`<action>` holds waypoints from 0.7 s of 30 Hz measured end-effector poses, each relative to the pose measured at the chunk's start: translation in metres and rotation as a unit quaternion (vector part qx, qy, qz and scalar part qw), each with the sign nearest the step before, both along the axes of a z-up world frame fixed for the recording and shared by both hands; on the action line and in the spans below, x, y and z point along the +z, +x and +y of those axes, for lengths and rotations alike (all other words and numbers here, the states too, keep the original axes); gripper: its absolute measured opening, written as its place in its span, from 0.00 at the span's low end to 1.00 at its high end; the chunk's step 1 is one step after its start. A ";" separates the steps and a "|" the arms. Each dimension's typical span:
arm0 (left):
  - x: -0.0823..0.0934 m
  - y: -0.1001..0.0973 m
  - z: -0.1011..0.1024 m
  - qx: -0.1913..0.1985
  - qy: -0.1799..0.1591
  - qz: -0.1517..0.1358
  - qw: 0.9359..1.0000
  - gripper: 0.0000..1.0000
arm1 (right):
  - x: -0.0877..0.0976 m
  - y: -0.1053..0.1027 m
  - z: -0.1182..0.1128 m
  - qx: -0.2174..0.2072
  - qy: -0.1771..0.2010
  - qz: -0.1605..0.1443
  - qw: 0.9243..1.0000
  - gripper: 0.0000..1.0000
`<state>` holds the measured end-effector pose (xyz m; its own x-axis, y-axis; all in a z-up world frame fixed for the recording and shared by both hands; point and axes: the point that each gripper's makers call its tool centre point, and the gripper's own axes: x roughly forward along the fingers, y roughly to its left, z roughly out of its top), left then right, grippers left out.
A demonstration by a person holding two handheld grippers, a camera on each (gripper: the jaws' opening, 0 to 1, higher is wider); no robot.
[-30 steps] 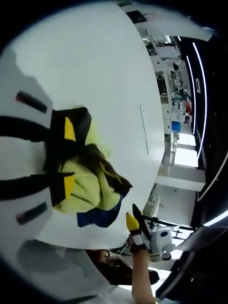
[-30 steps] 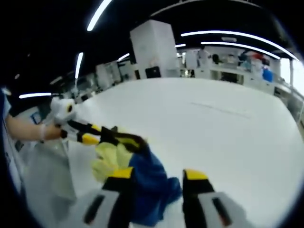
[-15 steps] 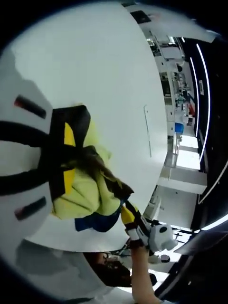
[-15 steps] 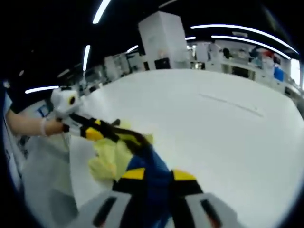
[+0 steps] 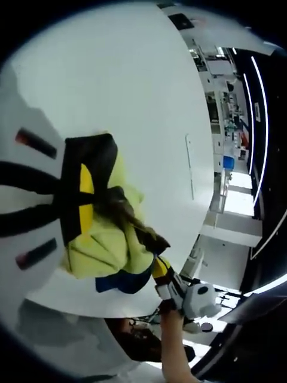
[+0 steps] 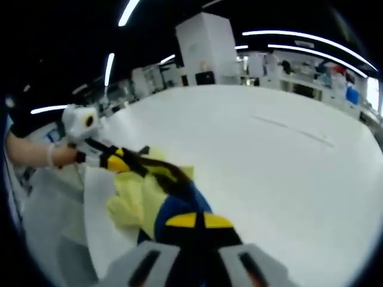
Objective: Fold the garment on the visible template until the final outline fits inside the template.
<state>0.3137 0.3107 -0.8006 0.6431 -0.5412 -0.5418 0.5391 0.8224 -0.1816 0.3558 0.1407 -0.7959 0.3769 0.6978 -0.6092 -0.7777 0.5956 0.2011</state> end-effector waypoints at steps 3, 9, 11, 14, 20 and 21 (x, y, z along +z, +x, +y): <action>0.006 -0.001 0.001 0.001 -0.001 -0.002 1.000 0.00 | 0.011 -0.001 -0.005 -0.007 0.011 -0.005 1.000 0.00; 0.025 0.003 0.002 -0.025 0.012 -0.011 1.000 0.00 | 0.029 -0.003 -0.018 -0.018 0.027 -0.017 0.999 0.00; 0.034 0.006 0.001 -0.026 0.008 -0.015 1.000 0.00 | 0.033 -0.004 -0.022 -0.019 0.030 -0.021 0.999 0.00; 0.046 0.009 -0.001 -0.027 0.005 -0.020 0.999 0.00 | 0.039 -0.007 -0.025 -0.021 0.031 -0.027 0.999 0.00; 0.075 0.018 0.000 -0.012 -0.019 -0.034 0.999 0.00 | 0.051 -0.012 -0.029 -0.021 0.046 -0.033 0.998 0.00; 0.077 0.019 0.000 -0.010 -0.019 -0.034 0.999 0.00 | 0.050 -0.013 -0.029 -0.020 0.046 -0.033 0.998 0.00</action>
<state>0.3326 0.3107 -0.7239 0.6666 -0.5733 -0.4765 0.5674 0.8048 -0.1744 0.3425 0.1119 -0.7455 0.4425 0.7337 -0.5156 -0.7669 0.6076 0.2064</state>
